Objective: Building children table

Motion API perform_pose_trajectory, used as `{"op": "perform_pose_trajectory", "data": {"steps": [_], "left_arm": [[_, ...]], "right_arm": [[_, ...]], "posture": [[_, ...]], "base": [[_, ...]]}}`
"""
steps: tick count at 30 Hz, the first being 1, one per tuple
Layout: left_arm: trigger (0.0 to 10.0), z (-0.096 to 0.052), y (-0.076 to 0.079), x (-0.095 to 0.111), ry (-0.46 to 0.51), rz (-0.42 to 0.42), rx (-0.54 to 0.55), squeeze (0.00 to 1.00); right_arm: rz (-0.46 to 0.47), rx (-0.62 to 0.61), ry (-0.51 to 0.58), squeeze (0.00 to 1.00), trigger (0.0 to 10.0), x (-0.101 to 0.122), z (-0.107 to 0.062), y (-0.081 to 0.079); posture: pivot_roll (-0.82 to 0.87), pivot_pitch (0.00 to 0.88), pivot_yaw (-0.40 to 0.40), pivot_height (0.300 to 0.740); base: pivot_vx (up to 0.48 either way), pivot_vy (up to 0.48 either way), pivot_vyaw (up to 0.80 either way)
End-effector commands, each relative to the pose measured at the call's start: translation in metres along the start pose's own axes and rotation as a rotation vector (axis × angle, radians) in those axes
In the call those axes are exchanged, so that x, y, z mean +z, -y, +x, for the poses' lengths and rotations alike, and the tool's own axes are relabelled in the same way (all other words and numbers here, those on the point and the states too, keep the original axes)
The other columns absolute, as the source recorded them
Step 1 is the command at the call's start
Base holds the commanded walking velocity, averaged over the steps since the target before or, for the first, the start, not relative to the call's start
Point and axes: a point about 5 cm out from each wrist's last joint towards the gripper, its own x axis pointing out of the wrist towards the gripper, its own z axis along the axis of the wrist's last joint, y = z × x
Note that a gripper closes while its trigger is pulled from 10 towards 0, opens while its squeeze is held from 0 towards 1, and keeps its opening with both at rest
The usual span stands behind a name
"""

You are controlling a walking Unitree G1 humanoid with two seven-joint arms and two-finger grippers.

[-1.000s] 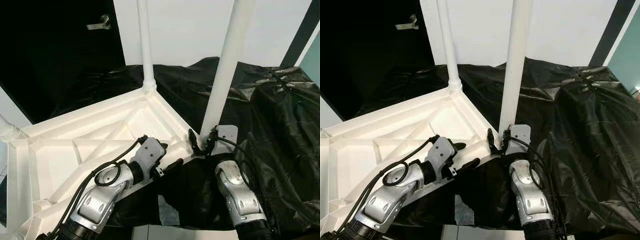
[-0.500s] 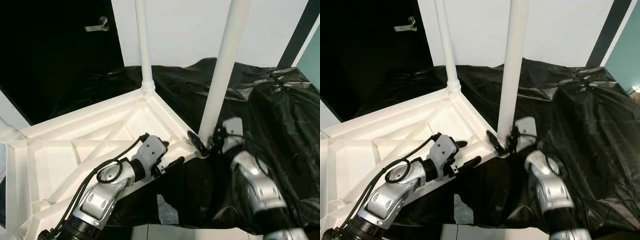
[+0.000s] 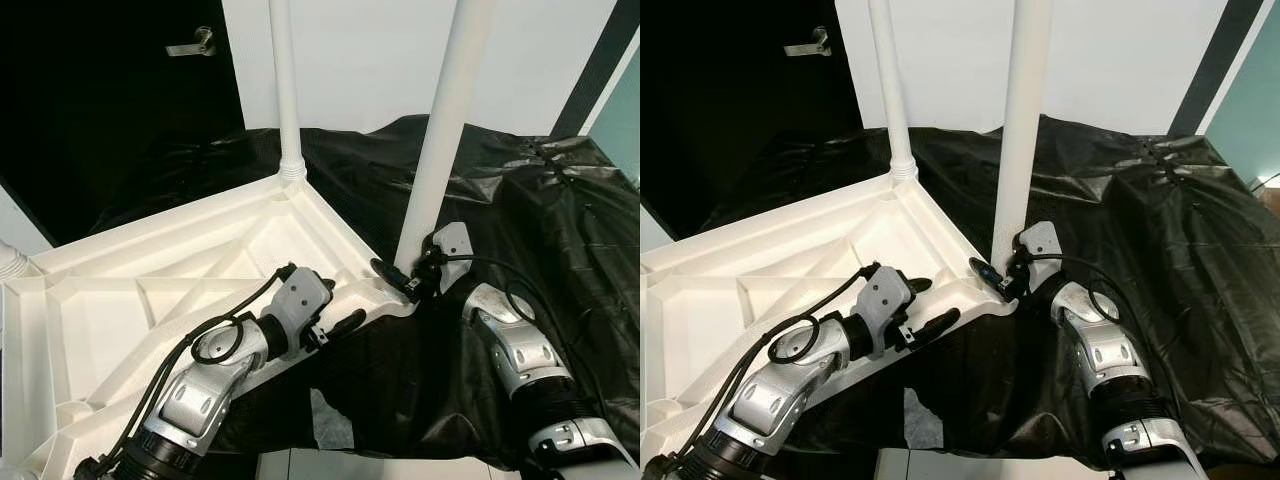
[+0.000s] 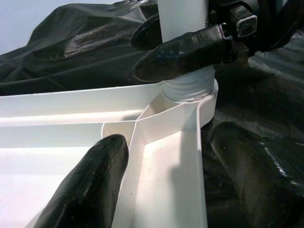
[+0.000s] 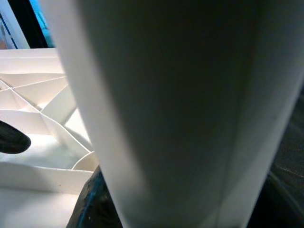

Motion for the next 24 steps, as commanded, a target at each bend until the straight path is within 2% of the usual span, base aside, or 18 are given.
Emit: {"op": "perform_pose_trajectory", "data": {"steps": [1, 5, 6, 7, 8, 14, 17, 20, 21, 22, 23, 24], "left_arm": [[10.0, -0.002, -0.001, -0.002, -0.001, 0.007, -0.012, 0.00], [10.0, -0.002, -0.001, -0.002, 0.000, 0.008, -0.014, 0.00], [10.0, 0.000, -0.001, -0.001, 0.002, 0.009, -0.016, 0.00], [10.0, 0.000, -0.001, -0.001, 0.002, 0.009, -0.016, 0.00], [10.0, 0.001, -0.002, -0.001, 0.004, 0.008, -0.017, 0.00], [10.0, 0.004, -0.001, 0.000, 0.010, 0.005, -0.024, 0.00], [10.0, 0.005, 0.000, 0.000, 0.016, 0.002, -0.028, 0.00], [10.0, 0.005, 0.001, 0.000, 0.017, 0.001, -0.028, 0.00], [10.0, 0.006, 0.002, 0.000, 0.018, -0.001, -0.028, 0.00], [10.0, 0.006, 0.002, 0.000, 0.018, -0.001, -0.028, 0.00], [10.0, 0.006, 0.003, -0.001, 0.020, -0.005, -0.028, 0.00], [10.0, 0.006, 0.003, -0.001, 0.020, -0.005, -0.028, 0.00]], "right_arm": [[0.023, 0.017, -0.042, 0.00, 0.0, -0.012, 0.001, -0.005], [0.012, -0.037, -0.058, 0.00, 0.0, -0.014, 0.000, -0.002], [0.013, -0.077, -0.059, 0.00, 5.6, -0.014, -0.001, 0.001], [0.013, -0.077, -0.059, 0.00, 5.6, -0.014, -0.001, 0.001], [0.012, -0.115, -0.061, 0.00, 10.0, -0.015, -0.002, 0.002], [0.029, -0.253, -0.078, 0.00, 10.0, -0.017, -0.007, 0.004], [0.064, -0.426, -0.110, 0.00, 10.0, -0.022, -0.013, 0.004], [0.067, -0.449, -0.115, 0.00, 10.0, -0.023, -0.014, 0.004], [0.070, -0.507, -0.119, 0.00, 10.0, -0.025, -0.016, 0.000], [0.070, -0.507, -0.119, 0.00, 10.0, -0.025, -0.016, 0.000], [0.080, -0.598, -0.125, 0.00, 10.0, -0.026, -0.018, -0.004], [0.080, -0.598, -0.125, 0.00, 10.0, -0.026, -0.018, -0.004]], "posture": [[0.03, 0.000, -0.025, 0.740], [0.02, 0.000, -0.022, 0.740], [0.01, 0.000, -0.021, 0.740], [0.01, 0.000, -0.021, 0.740], [0.00, 0.000, -0.019, 0.740], [-0.01, 0.000, -0.018, 0.740], [-0.01, 0.000, -0.021, 0.740], [-0.01, 0.000, -0.021, 0.740], [-0.02, 0.000, -0.032, 0.740], [-0.02, 0.000, -0.032, 0.740], [-0.02, 0.000, -0.034, 0.740], [-0.02, 0.000, -0.034, 0.740]], "base": [[0.000, 0.000, 0.00], [0.000, 0.000, 0.00], [0.000, 0.000, 0.00], [0.000, 0.000, 0.00], [0.000, 0.000, 0.00], [0.000, 0.000, 0.00], [0.000, 0.000, 0.00], [0.000, 0.000, 0.00], [0.000, 0.000, 0.00], [0.000, 0.000, 0.00], [0.000, 0.000, 0.00], [0.000, 0.000, 0.00]]}}
